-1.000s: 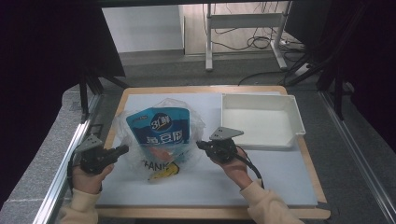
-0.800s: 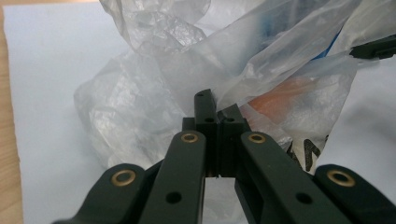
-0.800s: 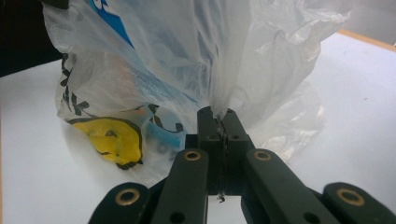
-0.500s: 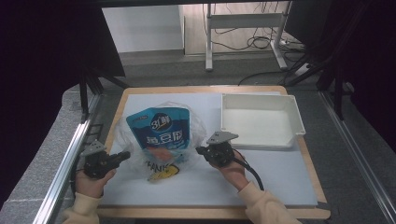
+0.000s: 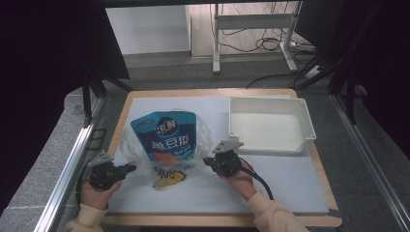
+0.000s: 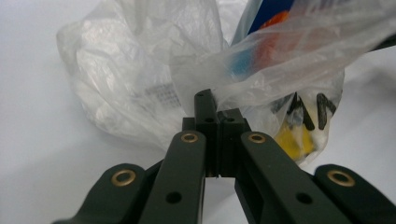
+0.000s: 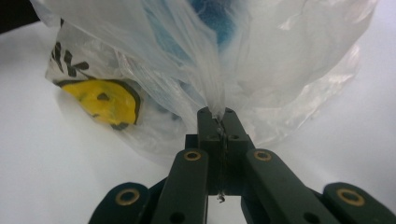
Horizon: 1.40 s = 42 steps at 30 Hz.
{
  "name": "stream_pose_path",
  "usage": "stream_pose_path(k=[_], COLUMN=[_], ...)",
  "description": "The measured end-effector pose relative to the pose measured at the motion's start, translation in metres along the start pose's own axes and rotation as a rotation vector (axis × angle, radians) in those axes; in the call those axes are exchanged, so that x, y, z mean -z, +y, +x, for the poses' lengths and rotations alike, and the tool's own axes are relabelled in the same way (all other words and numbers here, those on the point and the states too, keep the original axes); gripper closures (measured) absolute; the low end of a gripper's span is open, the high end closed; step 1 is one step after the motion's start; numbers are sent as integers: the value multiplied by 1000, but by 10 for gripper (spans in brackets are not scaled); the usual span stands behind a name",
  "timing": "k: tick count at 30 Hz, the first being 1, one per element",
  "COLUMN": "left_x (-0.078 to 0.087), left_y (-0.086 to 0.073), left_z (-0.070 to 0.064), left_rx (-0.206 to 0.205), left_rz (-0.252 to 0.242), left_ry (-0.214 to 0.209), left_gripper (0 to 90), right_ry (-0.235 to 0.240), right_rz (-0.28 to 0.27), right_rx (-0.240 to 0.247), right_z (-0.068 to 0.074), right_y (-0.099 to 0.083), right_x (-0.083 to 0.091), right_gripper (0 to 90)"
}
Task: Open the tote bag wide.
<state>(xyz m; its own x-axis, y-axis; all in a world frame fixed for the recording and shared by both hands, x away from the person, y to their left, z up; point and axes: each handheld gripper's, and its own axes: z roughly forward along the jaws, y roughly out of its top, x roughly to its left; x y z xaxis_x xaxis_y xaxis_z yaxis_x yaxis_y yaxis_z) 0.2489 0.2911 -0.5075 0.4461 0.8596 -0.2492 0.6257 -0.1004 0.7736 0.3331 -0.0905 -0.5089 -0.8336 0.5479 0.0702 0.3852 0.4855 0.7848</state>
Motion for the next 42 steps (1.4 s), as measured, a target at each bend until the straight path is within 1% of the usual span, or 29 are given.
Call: stream_pose_path(k=[1, 4, 8, 12, 18, 23, 27, 30, 32, 40, 42], left_x=[-1, -3, -5, -9, -14, -23, -28, -34, -37, -38, -38], left_y=[-1, -4, -9, -14, -18, -21, -24, -25, -25, -25, -25], left_z=[-1, -1, -2, -2, -4, -4, -2, -3, -4, -3, -3], left_rx=[-9, -3, 0, 4, 2, 0, 2, -17, -25, -26, -27], left_rz=[9, 19, 34, 56, 82, 114, 132, 150, 158, 150, 148], left_ry=[5, 2, -1, -1, -4, 1, 2, 18, 17, 19, 21], left_gripper=[898, 898, 898, 898, 898, 897, 897, 897, 897, 895, 877], right_ry=[-1, -2, -6, -13, -17, -24, -23, -22, -22, -24, -23], right_rz=[9, 36, 58, 73, 103, 126, 128, 128, 128, 125, 124], right_rx=[0, 5, 8, 21, 13, 20, 19, 19, 22, 30, 31], right_z=[0, 1, 2, 3, 2, 3, 3, 2, 2, 2, 2], right_y=[-1, -4, -7, -9, -14, -17, -18, -18, -18, -18, -18], right_x=[-1, -6, -9, -10, -13, -17, -17, -17, -17, -18, -18], right_gripper=[888, 888, 888, 888, 888, 888, 887, 888, 888, 888, 888])
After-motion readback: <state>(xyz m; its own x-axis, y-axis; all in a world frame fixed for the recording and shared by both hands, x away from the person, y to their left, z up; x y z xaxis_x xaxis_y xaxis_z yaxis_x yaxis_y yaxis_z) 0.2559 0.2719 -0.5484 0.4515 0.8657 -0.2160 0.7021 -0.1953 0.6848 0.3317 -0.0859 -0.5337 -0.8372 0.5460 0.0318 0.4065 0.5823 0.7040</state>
